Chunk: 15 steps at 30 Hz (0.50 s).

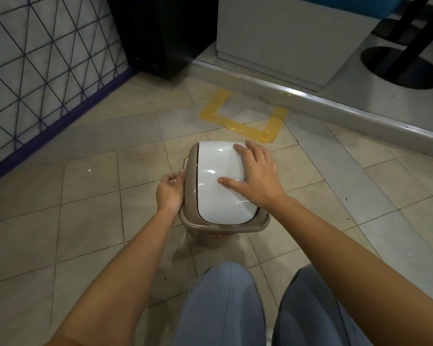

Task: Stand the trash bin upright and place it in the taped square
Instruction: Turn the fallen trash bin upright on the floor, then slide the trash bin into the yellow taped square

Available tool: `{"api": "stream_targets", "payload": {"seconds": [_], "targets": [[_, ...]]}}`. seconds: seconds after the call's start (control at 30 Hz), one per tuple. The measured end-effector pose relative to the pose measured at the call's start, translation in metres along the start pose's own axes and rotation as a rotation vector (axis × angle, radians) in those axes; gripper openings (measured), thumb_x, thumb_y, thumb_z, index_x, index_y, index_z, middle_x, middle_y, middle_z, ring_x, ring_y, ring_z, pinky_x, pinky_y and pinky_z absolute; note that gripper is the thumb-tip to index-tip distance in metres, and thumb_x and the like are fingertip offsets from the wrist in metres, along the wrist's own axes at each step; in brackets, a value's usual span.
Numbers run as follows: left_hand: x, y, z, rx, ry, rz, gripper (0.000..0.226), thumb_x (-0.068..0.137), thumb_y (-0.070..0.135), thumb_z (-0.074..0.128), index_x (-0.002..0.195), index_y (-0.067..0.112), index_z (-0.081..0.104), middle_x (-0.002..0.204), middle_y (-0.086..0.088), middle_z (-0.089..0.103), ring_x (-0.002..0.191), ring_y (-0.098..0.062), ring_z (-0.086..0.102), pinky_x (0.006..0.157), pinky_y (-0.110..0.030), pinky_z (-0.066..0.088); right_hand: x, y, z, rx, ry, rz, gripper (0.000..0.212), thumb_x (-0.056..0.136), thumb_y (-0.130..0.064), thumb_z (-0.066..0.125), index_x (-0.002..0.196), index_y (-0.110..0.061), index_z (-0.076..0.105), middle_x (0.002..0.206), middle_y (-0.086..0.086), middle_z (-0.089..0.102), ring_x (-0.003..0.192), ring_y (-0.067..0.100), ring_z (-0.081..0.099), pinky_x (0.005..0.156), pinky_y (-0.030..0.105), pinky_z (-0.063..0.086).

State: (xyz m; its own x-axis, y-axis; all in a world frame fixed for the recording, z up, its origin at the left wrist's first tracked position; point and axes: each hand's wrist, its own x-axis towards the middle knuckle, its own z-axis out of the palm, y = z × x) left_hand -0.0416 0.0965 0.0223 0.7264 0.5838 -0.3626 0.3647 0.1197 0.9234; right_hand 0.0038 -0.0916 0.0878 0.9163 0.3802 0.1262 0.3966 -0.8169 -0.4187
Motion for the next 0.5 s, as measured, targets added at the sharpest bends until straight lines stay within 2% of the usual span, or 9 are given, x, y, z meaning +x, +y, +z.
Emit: {"api": "stream_targets", "payload": {"seconds": [0.1,0.2,0.33,0.43,0.5], "targets": [[0.005,0.003,-0.004,0.024,-0.004,-0.006,0.013,0.084,0.037,0.058,0.08,0.025,0.055,0.093,-0.009,0.069,0.081,-0.024,0.064,0.083,-0.045,0.053,-0.005,-0.002,-0.002,-0.027,-0.025,-0.025,0.088,0.07,-0.067,0.058,0.14,-0.025,0.025,0.153,0.009,0.018,0.138,0.029,0.016,0.11,0.049,0.018],[0.008,0.004,-0.009,0.028,0.014,-0.027,0.01,0.086,0.031,0.057,0.08,0.024,0.054,0.1,-0.013,0.068,0.088,-0.028,0.063,0.086,-0.046,0.051,-0.009,0.001,-0.004,-0.011,-0.063,-0.051,0.087,0.071,-0.061,0.062,0.141,-0.025,0.023,0.154,0.01,0.015,0.138,0.03,0.014,0.111,0.051,0.019],[0.006,0.002,-0.01,-0.032,0.004,-0.054,0.008,0.089,0.025,0.055,0.082,0.022,0.053,0.102,-0.01,0.066,0.075,-0.017,0.06,0.066,-0.03,0.049,-0.011,0.005,-0.007,0.102,-0.12,-0.002,0.094,0.07,-0.054,0.069,0.143,-0.022,0.018,0.154,0.007,0.012,0.138,0.027,0.011,0.111,0.047,0.019],[0.005,0.002,-0.01,-0.076,-0.014,-0.075,0.004,0.09,0.02,0.053,0.09,0.016,0.055,0.105,-0.007,0.065,0.079,-0.015,0.06,0.061,-0.024,0.047,-0.013,0.008,-0.01,0.35,-0.126,0.102,0.098,0.065,-0.032,0.075,0.142,-0.017,0.017,0.148,0.007,0.019,0.136,0.025,0.017,0.113,0.044,0.022],[0.005,0.001,-0.012,-0.079,-0.022,-0.085,0.011,0.09,0.02,0.054,0.097,0.013,0.056,0.103,-0.008,0.065,0.078,-0.016,0.06,0.061,-0.026,0.047,-0.015,0.011,-0.012,0.528,-0.149,0.209,0.096,0.062,-0.016,0.068,0.142,-0.017,0.016,0.144,0.006,0.023,0.135,0.024,0.02,0.112,0.044,0.025]]}}
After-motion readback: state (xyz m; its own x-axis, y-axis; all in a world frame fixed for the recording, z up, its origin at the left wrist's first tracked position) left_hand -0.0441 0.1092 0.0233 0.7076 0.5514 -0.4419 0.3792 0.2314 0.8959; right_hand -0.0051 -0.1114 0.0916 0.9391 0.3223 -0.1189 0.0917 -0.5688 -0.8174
